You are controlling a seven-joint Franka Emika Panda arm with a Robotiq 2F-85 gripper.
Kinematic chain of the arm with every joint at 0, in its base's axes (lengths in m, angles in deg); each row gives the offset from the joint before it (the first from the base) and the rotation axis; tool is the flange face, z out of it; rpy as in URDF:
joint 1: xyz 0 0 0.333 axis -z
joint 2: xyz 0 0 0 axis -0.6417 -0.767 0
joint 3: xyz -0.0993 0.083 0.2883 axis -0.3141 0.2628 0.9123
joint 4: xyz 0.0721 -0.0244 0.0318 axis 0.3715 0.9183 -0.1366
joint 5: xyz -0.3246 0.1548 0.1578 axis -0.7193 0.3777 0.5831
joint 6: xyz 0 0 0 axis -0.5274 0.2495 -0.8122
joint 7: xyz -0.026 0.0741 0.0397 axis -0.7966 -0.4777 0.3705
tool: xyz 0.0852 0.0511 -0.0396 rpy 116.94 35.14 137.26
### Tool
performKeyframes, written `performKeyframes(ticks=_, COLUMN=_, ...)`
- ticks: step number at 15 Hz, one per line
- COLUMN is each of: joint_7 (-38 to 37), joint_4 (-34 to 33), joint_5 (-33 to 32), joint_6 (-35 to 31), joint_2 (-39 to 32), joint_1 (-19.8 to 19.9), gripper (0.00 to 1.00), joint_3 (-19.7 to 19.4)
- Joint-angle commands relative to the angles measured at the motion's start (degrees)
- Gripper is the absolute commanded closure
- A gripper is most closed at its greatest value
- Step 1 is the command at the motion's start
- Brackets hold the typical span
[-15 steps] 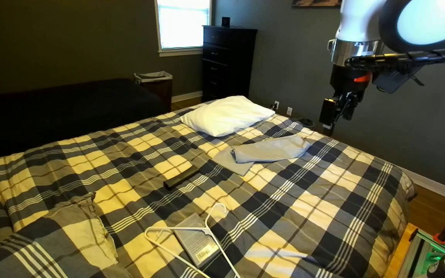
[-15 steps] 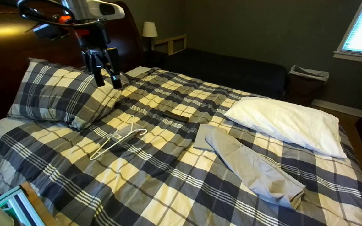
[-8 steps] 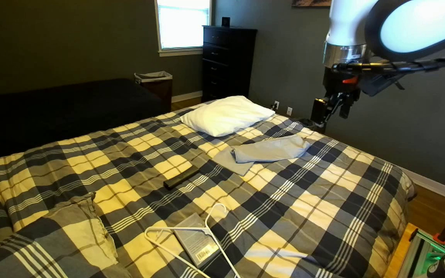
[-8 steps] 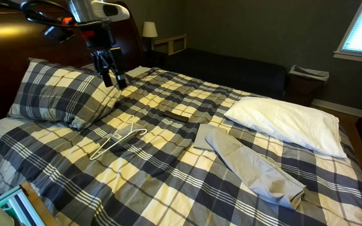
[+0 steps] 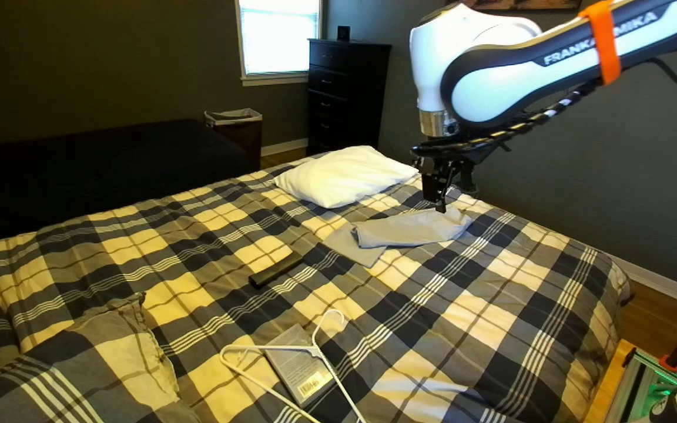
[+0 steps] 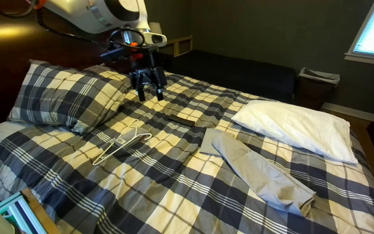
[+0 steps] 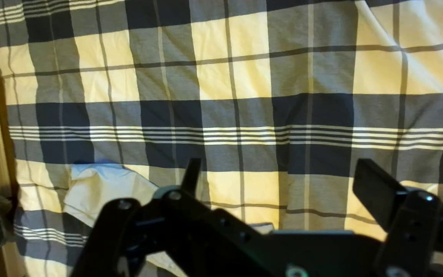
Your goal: Pull the folded sheet to the left
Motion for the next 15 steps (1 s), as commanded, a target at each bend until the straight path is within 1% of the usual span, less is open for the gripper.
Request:
performKeyframes(ticks=1, joint_7=1.2, joint_4=-2.6, joint_5=-0.1, joint_6=0.8, joint_2=-3.1, joint_1=-3.0, gripper=0.00, joint_3=-3.3)
performKeyframes(ticks=3, joint_7=2.5, joint_4=-5.9, joint_5=0.1, joint_6=1.5, joint_2=-7.1, joint_1=-3.0, gripper=0.00, joint_3=-3.8)
performKeyframes(ticks=5, joint_7=2.7, joint_4=-6.9, joint_5=0.2, joint_6=1.8, joint_2=-8.0, joint_1=-3.1, gripper=0.00, joint_3=-3.8)
performKeyframes(ticks=6, joint_7=1.8, joint_4=-8.8, joint_5=0.6, joint_6=2.4, joint_2=-9.7, joint_1=-3.0, gripper=0.00, joint_3=-3.9)
performKeyframes(ticks=8, joint_7=4.0, joint_4=-11.1, joint_5=1.7, joint_6=-0.7, joint_2=-12.1, joint_1=-3.4, gripper=0.00, joint_3=-5.4)
performKeyframes(ticks=11, joint_7=8.2, joint_4=-17.3, joint_5=1.8, joint_6=-7.9, joint_2=-19.0, joint_1=-3.5, gripper=0.00, joint_3=-8.0)
performKeyframes(ticks=12, joint_7=11.1, joint_4=-19.6, joint_5=2.4, joint_6=-11.1, joint_2=-21.7, joint_1=-3.3, gripper=0.00, joint_3=-8.7)
performKeyframes(ticks=13, joint_7=14.9, joint_4=-22.4, joint_5=4.3, joint_6=-14.0, joint_2=-25.0, joint_1=-3.0, gripper=0.00, joint_3=-9.0)
performKeyframes(ticks=15, joint_7=21.9, joint_4=-28.0, joint_5=8.9, joint_6=-17.2, joint_2=-31.4, joint_1=-2.5, gripper=0.00, joint_3=-8.8)
